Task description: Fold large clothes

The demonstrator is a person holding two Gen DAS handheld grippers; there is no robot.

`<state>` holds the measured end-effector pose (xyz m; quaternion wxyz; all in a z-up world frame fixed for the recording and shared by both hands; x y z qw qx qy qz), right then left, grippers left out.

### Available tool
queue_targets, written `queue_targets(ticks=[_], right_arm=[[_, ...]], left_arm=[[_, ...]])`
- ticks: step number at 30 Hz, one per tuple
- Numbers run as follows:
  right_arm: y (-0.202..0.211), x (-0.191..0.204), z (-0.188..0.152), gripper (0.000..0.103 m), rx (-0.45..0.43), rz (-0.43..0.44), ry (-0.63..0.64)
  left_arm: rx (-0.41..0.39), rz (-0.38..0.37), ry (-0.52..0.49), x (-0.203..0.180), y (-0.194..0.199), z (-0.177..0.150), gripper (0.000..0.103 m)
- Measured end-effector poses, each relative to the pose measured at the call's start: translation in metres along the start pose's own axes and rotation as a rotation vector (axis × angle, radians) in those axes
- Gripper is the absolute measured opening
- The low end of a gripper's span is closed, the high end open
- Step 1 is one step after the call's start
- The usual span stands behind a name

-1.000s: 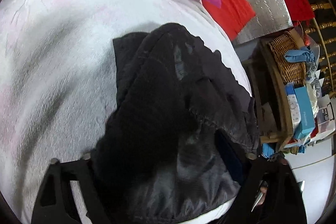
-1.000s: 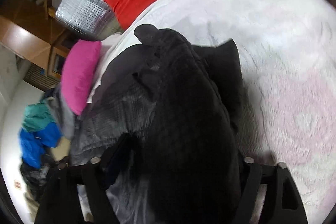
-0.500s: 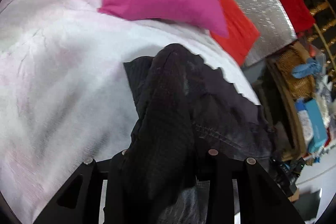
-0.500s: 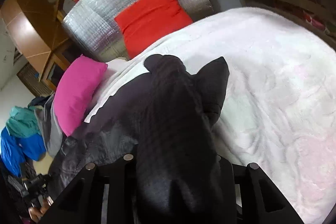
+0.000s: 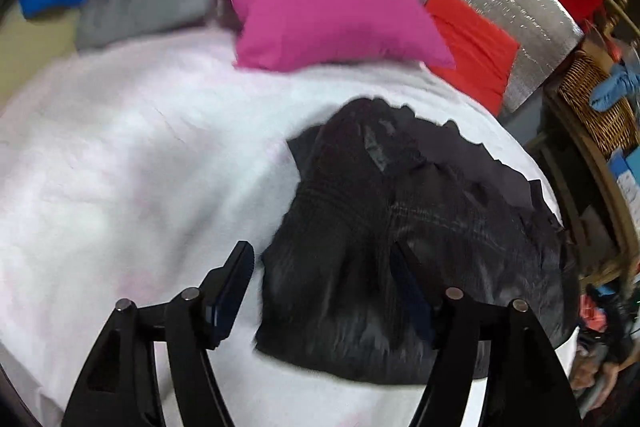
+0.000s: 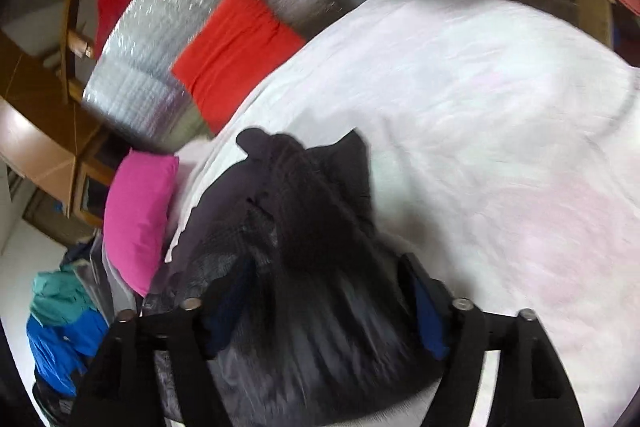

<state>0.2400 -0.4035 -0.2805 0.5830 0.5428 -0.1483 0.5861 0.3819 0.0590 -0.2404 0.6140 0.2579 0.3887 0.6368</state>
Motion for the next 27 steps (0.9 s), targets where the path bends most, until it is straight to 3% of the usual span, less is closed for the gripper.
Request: queue_targets(ticks=[5, 7, 12, 17, 19, 20, 21, 23, 25, 27], right_arm=[[0.030, -0.009, -0.027, 0.078, 0.025, 0.081, -0.089], [0.032, -0.006, -0.036, 0.078, 0.049, 0.116, -0.114], [0.013, -0.005, -0.059, 0.078, 0.116, 0.105, -0.165], [-0.014, -0.010, -0.067, 0.078, 0.143, 0.069, -0.180], [-0.025, -0.005, -0.064, 0.071, 0.137, 0.039, -0.135], [-0.029, -0.002, -0.062, 0.056, 0.131, 0.001, -0.089], [-0.030, 0.004, -0.059, 0.048, 0.114, -0.028, -0.034], [-0.024, 0.020, -0.054, 0.041, 0.063, -0.020, 0.042], [-0.021, 0.033, -0.051, 0.040, 0.030, -0.033, 0.131], [-0.035, 0.021, -0.058, 0.040, 0.097, -0.109, 0.134]], left_arm=[[-0.072, -0.002, -0.033, -0.001, 0.027, -0.014, 0.077], [-0.055, -0.008, -0.060, -0.007, 0.029, -0.026, 0.078], [0.017, -0.011, -0.107, -0.024, 0.018, -0.051, 0.078], [0.056, 0.152, -0.228, -0.036, -0.011, -0.066, 0.080], [0.049, 0.165, -0.229, -0.037, -0.013, -0.066, 0.082], [0.045, 0.168, -0.232, -0.038, -0.013, -0.065, 0.082], [0.041, 0.169, -0.236, -0.038, -0.012, -0.064, 0.082], [0.030, 0.171, -0.244, -0.039, -0.011, -0.065, 0.083], [0.021, 0.176, -0.256, -0.039, -0.011, -0.066, 0.083], [0.016, 0.177, -0.265, -0.039, -0.011, -0.067, 0.083]])
Point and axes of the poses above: each gripper's, at about its wrist camera, not at the fingertips, and y roughly against the way its jaws point, x to its left, z to its top, the point moved 7 cm from there along -y, roughly the way its jaws point, and after that the axes turned 14 degrees about z, right-handed, at the moved point
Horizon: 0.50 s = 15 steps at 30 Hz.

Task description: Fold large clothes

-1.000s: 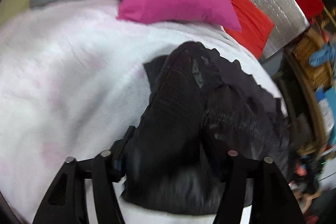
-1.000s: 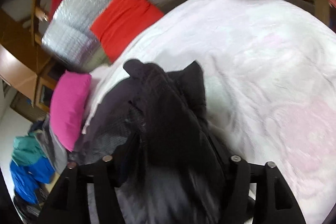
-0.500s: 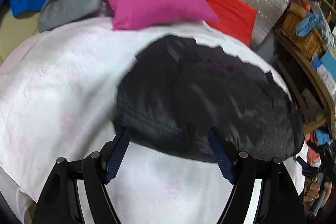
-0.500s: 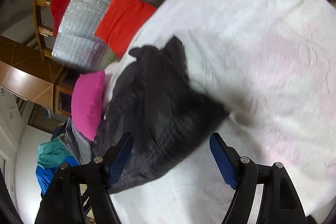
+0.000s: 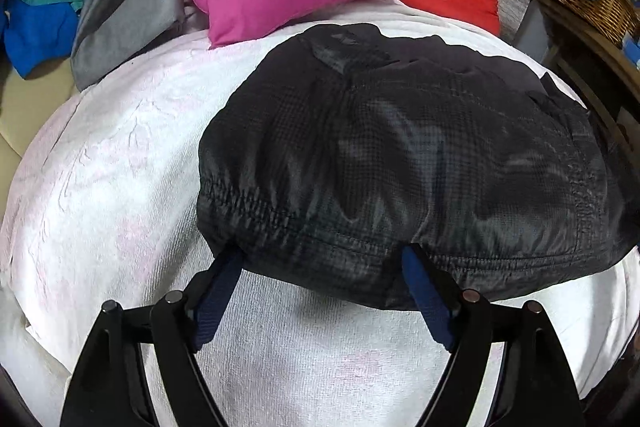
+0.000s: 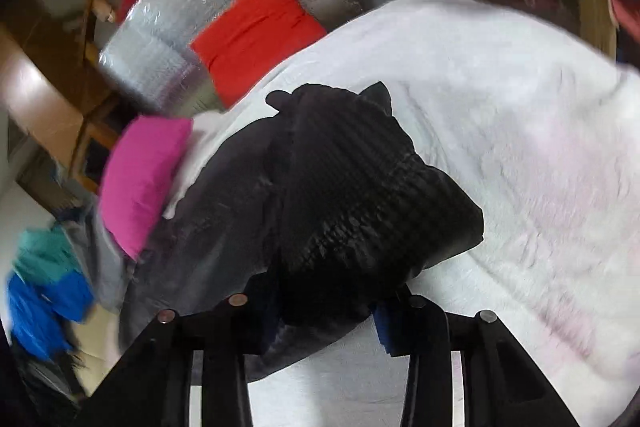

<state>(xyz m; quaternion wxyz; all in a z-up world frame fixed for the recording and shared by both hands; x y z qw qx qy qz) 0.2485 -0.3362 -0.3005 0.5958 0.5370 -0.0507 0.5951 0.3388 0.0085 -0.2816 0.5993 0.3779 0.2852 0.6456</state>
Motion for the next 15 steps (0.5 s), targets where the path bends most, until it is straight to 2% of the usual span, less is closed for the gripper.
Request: queue_targets(ticks=[1, 2, 5, 8, 12, 15], right_arm=[[-0.009, -0.010, -0.006, 0.040, 0.045, -0.014, -0.044], [-0.011, -0.015, -0.007, 0.041, 0.054, 0.002, -0.082], [-0.001, -0.009, -0.002, 0.043, 0.030, 0.055, -0.082], [0.004, -0.007, -0.010, 0.062, 0.068, 0.093, -0.104], [0.004, 0.001, -0.023, 0.064, 0.141, 0.145, -0.086], [-0.008, 0.016, -0.038, 0.064, 0.199, 0.231, -0.086]], left_arm=[[-0.001, 0.001, -0.003, 0.000, 0.000, 0.000, 0.083], [-0.003, 0.004, -0.007, -0.001, 0.001, 0.000, 0.083], [-0.033, 0.039, -0.018, 0.002, 0.009, 0.001, 0.083], [-0.101, 0.090, -0.037, 0.001, 0.025, 0.004, 0.083], [-0.190, 0.131, -0.055, 0.001, 0.048, 0.005, 0.083], [-0.220, 0.151, -0.068, 0.000, 0.055, 0.005, 0.083]])
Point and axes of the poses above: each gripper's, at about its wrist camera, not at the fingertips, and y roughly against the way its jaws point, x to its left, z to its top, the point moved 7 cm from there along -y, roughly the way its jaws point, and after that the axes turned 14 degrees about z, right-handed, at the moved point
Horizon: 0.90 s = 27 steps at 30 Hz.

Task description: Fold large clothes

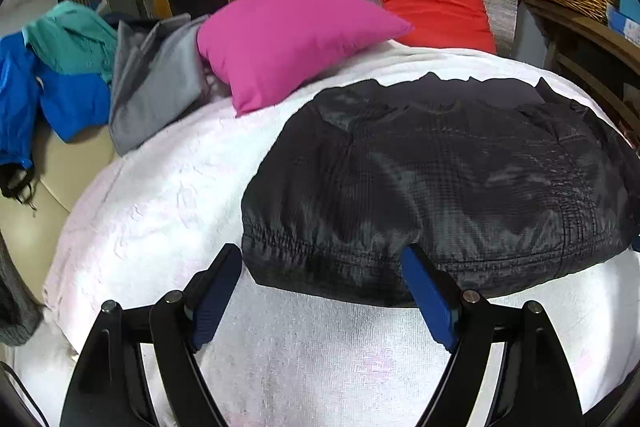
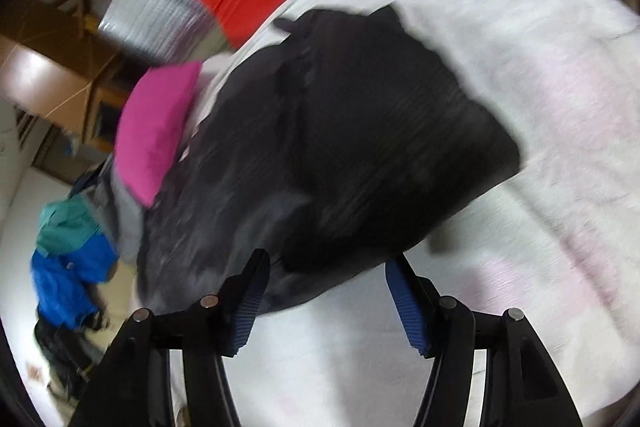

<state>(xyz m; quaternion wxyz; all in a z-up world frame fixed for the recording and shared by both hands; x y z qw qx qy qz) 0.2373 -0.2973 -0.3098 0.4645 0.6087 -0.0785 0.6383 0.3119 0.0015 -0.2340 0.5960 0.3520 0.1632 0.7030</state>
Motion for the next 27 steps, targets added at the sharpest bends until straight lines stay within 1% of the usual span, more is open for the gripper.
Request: queue_targets(ticks=[3, 5, 9, 12, 16, 17, 18, 19, 20, 22, 24, 25, 27], right_arm=[[-0.017, 0.005, -0.007, 0.065, 0.039, 0.085, -0.057], [-0.031, 0.006, -0.010, 0.067, 0.064, 0.106, -0.093], [-0.059, 0.008, -0.017, 0.067, 0.100, 0.120, -0.146], [-0.070, 0.008, -0.015, 0.071, 0.079, 0.120, -0.156], [-0.077, 0.011, -0.007, 0.070, 0.034, 0.129, -0.167], [-0.077, 0.013, -0.006, 0.068, 0.023, 0.119, -0.152], [-0.074, 0.016, -0.003, 0.058, 0.006, 0.105, -0.125], [-0.069, 0.023, 0.000, 0.054, -0.022, 0.081, -0.071], [-0.067, 0.030, 0.002, 0.052, -0.037, 0.068, -0.020], [-0.067, 0.040, 0.002, 0.052, -0.036, 0.022, 0.059], [-0.075, 0.034, -0.003, 0.052, 0.004, -0.053, 0.078], [-0.077, 0.030, -0.006, 0.052, 0.025, -0.060, 0.066], [-0.073, 0.030, -0.007, 0.052, 0.047, -0.023, 0.022]], left_arm=[[-0.018, -0.002, 0.000, -0.002, 0.006, 0.001, 0.083], [-0.023, -0.001, -0.002, -0.002, 0.006, 0.003, 0.083], [-0.028, 0.003, -0.006, -0.002, 0.008, 0.003, 0.083], [-0.031, 0.007, -0.008, 0.000, 0.006, 0.004, 0.083], [-0.029, 0.014, -0.006, 0.003, 0.003, 0.004, 0.083], [-0.029, 0.015, -0.005, 0.004, 0.003, 0.004, 0.083], [-0.029, 0.015, -0.005, 0.005, 0.002, 0.004, 0.083], [-0.029, 0.015, -0.006, 0.005, 0.002, 0.004, 0.083], [-0.030, 0.017, -0.005, 0.006, 0.003, 0.004, 0.083], [-0.032, 0.017, -0.003, 0.006, 0.003, 0.004, 0.083], [-0.033, 0.018, -0.003, 0.006, 0.004, 0.004, 0.083], [-0.033, 0.020, -0.005, 0.006, 0.004, 0.004, 0.083], [-0.027, 0.016, -0.008, 0.005, 0.004, 0.003, 0.083]])
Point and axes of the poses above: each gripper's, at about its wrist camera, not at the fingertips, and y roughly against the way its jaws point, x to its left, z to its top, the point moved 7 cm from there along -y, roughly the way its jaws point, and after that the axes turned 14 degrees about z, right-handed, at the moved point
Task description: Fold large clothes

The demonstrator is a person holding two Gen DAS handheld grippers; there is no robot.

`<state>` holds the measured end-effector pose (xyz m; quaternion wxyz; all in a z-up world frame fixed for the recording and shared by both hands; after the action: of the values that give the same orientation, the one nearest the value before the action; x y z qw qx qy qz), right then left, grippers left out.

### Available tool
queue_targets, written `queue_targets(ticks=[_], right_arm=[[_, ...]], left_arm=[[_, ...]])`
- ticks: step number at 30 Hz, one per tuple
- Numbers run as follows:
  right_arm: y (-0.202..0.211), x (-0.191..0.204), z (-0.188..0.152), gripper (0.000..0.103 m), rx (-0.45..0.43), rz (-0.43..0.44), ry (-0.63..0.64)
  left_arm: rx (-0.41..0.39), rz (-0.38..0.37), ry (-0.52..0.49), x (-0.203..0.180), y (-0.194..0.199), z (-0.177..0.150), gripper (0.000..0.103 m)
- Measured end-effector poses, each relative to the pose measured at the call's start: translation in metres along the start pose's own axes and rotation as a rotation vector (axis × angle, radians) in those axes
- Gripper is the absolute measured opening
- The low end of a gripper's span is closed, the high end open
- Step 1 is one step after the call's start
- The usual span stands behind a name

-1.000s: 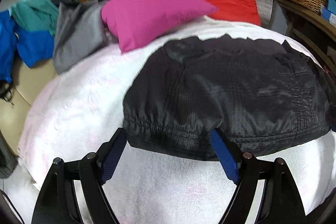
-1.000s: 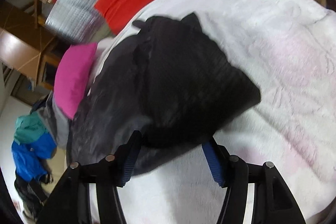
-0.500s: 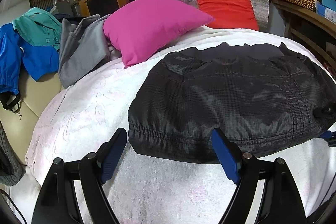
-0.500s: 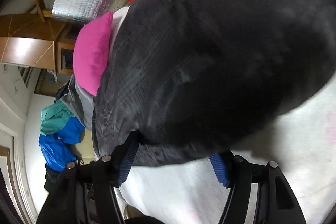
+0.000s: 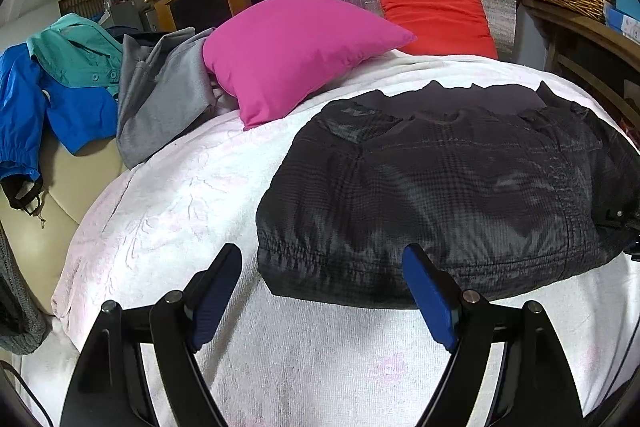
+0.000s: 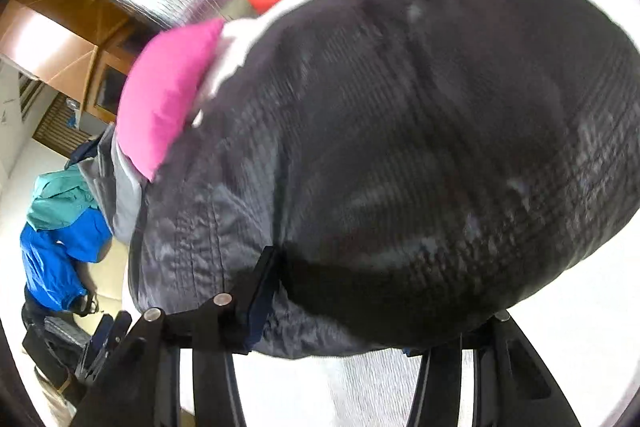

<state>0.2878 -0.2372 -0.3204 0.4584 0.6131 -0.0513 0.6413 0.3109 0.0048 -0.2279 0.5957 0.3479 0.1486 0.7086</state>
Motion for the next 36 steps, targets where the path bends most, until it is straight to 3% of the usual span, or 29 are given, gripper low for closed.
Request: queue_targets(ticks=[3, 6, 8, 9, 11, 14, 18, 22, 24, 26, 27, 30, 32, 35, 36], right_arm=[[0.018, 0.000, -0.001, 0.057, 0.001, 0.034, 0.005], [0.042, -0.007, -0.005, 0.062, 0.007, 0.042, 0.007], [0.065, -0.020, -0.002, 0.063, -0.024, 0.043, -0.015], [0.075, -0.026, 0.002, 0.069, -0.045, 0.038, -0.031], [0.100, -0.050, 0.010, 0.076, -0.108, 0.002, -0.100], [0.119, -0.086, 0.017, 0.076, -0.164, -0.015, -0.247], [0.119, -0.104, 0.032, 0.076, -0.218, 0.040, -0.338], [0.111, -0.099, 0.047, 0.074, -0.264, 0.001, -0.278], [0.110, -0.094, 0.049, 0.053, -0.278, -0.049, -0.225], [0.119, -0.073, 0.049, 0.043, -0.335, -0.091, -0.126], [0.129, -0.064, 0.048, 0.041, -0.363, -0.100, -0.064], [0.128, -0.054, 0.045, 0.041, -0.354, -0.181, 0.033], [0.118, -0.079, 0.038, 0.041, -0.280, -0.215, -0.060], [0.127, -0.089, 0.034, 0.047, -0.276, -0.143, -0.150], [0.133, -0.087, 0.033, 0.054, -0.289, -0.129, -0.151]], left_arm=[[0.039, -0.047, 0.014, 0.000, -0.002, -0.004, 0.083], [0.169, -0.203, 0.089, 0.003, -0.011, -0.013, 0.083], [0.286, -0.330, 0.198, 0.009, -0.021, -0.022, 0.083], [0.330, -0.369, 0.248, 0.014, -0.026, -0.026, 0.083], [0.394, -0.395, 0.314, 0.020, -0.037, -0.032, 0.083], [0.459, -0.399, 0.386, 0.027, -0.052, -0.038, 0.083], [0.561, -0.447, 0.524, 0.027, -0.077, -0.047, 0.083], [0.536, -0.484, 0.641, 0.033, -0.088, -0.040, 0.082], [0.484, -0.472, 0.655, 0.038, -0.089, -0.034, 0.064], [0.457, -0.473, 0.645, 0.040, -0.089, -0.029, 0.052], [0.437, -0.467, 0.639, 0.040, -0.087, -0.028, 0.052], [0.418, -0.435, 0.590, 0.036, -0.090, -0.025, 0.051], [0.457, -0.428, 0.587, 0.034, -0.097, -0.032, 0.057], [0.457, -0.400, 0.555, 0.036, -0.093, -0.034, 0.065], [0.443, -0.362, 0.528, 0.039, -0.089, -0.034, 0.067]])
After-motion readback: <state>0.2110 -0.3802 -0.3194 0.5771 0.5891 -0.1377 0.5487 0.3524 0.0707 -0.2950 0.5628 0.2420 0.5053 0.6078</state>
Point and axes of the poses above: each gripper's, at about its wrist camera, not at the fingertips, and y roughly against the way its jaws point, x to its left, z to its top, the point moved 7 cm from there along -y, roughly the way its jaws point, and after that the axes turned 14 degrees about z, right-handed, at the moved point
